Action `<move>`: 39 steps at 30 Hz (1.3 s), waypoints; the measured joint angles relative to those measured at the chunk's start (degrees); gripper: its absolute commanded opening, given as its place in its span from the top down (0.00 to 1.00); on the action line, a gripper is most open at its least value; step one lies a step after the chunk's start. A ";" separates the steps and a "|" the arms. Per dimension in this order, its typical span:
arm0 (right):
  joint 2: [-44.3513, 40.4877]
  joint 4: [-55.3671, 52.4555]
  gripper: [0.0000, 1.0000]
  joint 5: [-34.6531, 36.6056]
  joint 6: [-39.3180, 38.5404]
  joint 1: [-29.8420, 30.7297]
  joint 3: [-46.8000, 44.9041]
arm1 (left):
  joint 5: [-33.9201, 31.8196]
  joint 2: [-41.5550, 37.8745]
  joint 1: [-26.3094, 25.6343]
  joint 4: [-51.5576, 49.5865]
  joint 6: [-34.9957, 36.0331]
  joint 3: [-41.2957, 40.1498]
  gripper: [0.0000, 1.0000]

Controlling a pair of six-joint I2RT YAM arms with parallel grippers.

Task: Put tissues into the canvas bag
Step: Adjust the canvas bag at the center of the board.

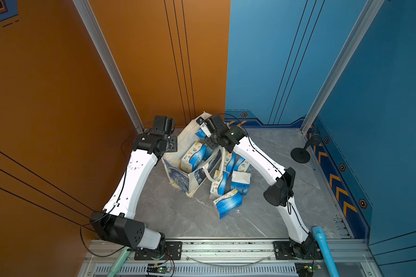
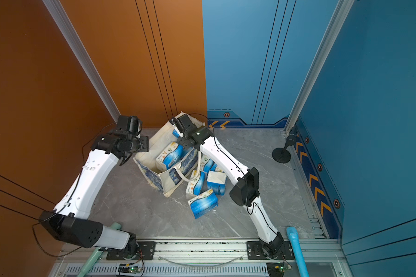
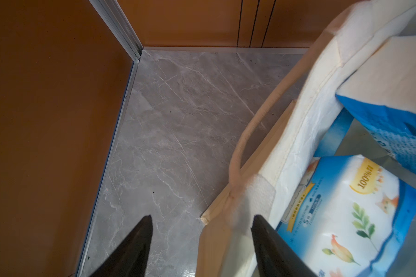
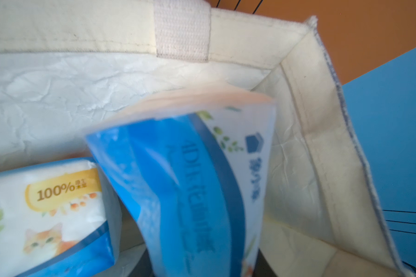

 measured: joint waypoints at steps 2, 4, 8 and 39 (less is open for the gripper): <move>0.00 -0.02 0.64 0.00 0.00 0.00 0.02 | 2.25 1.11 0.72 -0.04 0.00 0.44 0.29; 0.00 -0.17 0.64 0.00 -0.02 0.00 0.04 | 4.48 2.12 1.25 -0.04 0.02 0.98 0.29; 0.00 -0.61 0.64 0.00 -0.22 0.00 0.24 | 8.46 3.54 1.70 -0.02 0.44 2.12 0.40; 3.48 -2.14 0.62 -0.04 -0.39 -0.57 2.54 | 14.43 -2.43 2.58 0.11 1.49 5.09 1.00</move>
